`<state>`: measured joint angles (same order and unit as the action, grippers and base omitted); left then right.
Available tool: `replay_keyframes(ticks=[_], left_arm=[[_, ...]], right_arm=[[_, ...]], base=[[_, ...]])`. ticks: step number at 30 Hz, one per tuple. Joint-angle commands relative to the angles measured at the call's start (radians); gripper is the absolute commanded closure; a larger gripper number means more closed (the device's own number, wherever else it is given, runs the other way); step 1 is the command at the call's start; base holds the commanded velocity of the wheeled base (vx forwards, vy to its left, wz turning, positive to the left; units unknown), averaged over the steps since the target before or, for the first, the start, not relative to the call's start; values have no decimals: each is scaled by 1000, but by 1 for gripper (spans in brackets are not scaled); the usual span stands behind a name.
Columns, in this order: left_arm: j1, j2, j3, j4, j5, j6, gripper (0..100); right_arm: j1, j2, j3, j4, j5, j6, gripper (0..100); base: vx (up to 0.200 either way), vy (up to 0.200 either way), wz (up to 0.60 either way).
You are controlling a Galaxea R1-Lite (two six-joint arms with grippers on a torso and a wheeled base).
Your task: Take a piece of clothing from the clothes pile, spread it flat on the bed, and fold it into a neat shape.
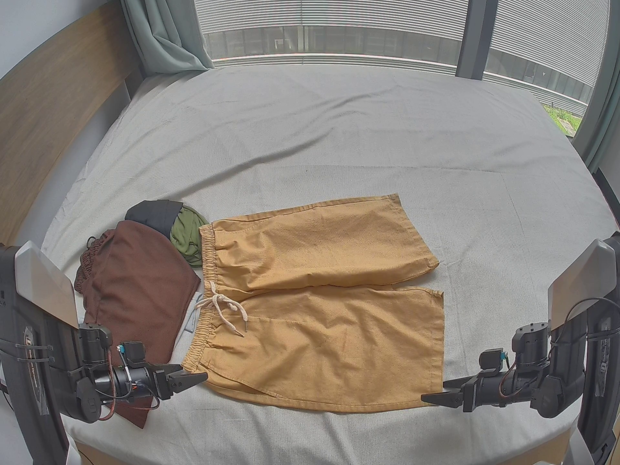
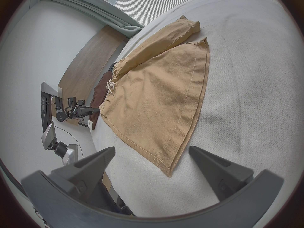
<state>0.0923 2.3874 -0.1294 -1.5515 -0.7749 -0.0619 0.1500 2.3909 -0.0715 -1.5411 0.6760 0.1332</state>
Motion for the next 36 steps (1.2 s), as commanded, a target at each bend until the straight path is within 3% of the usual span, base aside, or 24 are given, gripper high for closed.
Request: replay_keyframes(ticks=[1,13,14,23,36], left_arm=[[-3,16,-12,-1,0,-3,0],[-10,58,-64,-1,9,-9,0],[-10,58,-65,-1,9,-9,100],[-8,56,-73,-1,9,-9,100],[-10,56,-70,-1,9,-3,100]], right_arm=[[3,4,-2,-1,1,0,0],[6,4,-2,-1,1,-9,0],[5,5,-2,-1,1,-26,0],[0,33,-2,-1,13,-103,0],[6,44,6,-1,39,-119,0]], base=[[0,0,0],[0,0,0],[0,0,0],[0,0,0],[0,0,0]])
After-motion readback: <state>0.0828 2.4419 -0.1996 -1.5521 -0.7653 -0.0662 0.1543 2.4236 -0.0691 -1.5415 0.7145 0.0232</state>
